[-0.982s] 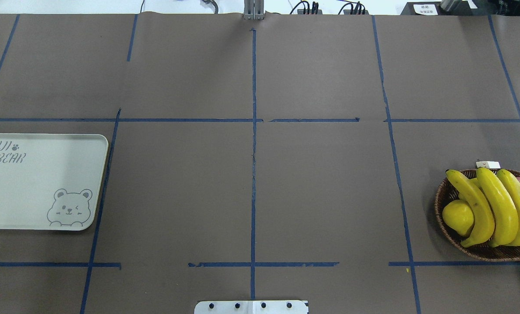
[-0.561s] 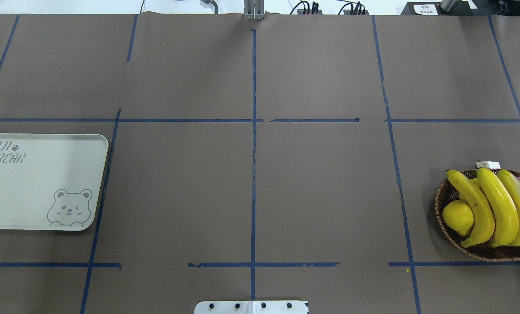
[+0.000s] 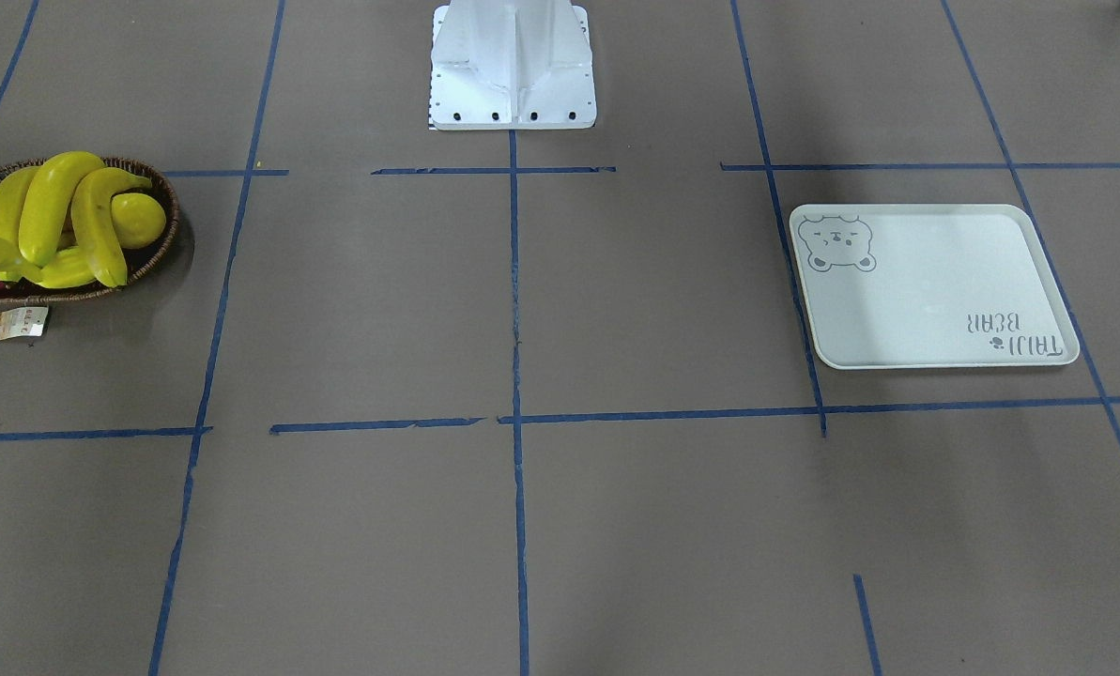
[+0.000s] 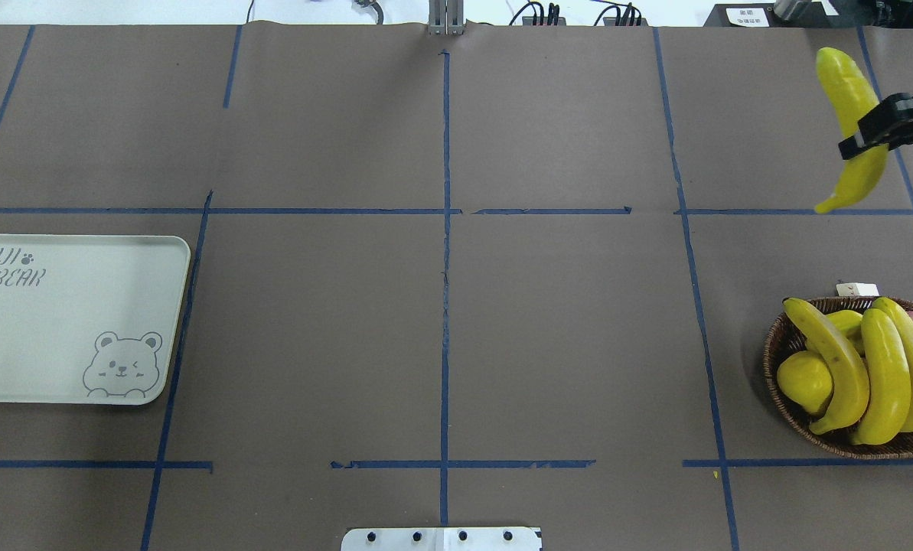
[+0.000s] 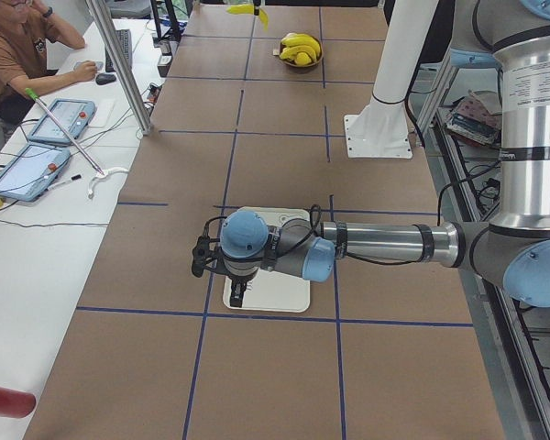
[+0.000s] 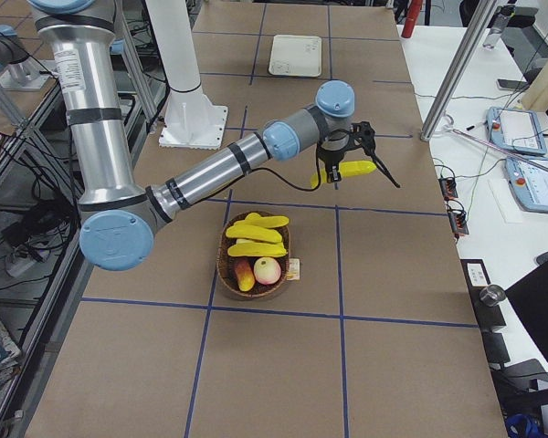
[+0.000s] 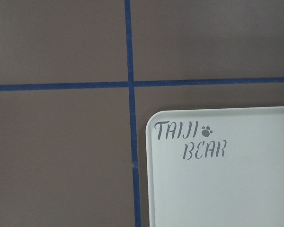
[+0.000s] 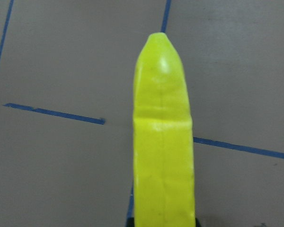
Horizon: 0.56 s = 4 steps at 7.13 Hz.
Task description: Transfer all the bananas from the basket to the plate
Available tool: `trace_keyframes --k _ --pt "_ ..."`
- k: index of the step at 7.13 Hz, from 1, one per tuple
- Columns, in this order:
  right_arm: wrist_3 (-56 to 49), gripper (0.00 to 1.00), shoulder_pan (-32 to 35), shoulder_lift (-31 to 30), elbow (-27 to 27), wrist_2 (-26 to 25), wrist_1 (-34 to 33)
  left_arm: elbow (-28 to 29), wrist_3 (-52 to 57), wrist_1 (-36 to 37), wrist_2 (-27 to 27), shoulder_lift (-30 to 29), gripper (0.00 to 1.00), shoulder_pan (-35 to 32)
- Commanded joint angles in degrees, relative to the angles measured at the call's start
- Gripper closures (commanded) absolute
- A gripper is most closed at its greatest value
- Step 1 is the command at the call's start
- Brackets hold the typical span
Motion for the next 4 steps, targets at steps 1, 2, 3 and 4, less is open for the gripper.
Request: trace_keyframes --k 1,2,3,4 --pt "19.31 0.97 -10.89 8.82 1.48 -3.67 -0.20 0.18 -19.09 -13.23 0.56 -2.89 0.00 7.60" --pt "27.66 0.97 -16.52 10.77 4.10 -7.88 -0.20 1.31 -30.68 -22.95 0.91 -4.91 0.00 11.65" --pt "34.62 0.97 -21.97 11.83 6.65 -12.70 -0.03 1.23 -41.59 -28.53 2.57 -7.45 0.01 14.82" --pt "40.43 0.97 -26.37 13.24 6.94 -17.10 1.89 0.89 -52.23 -32.85 5.11 -11.22 0.01 19.64"
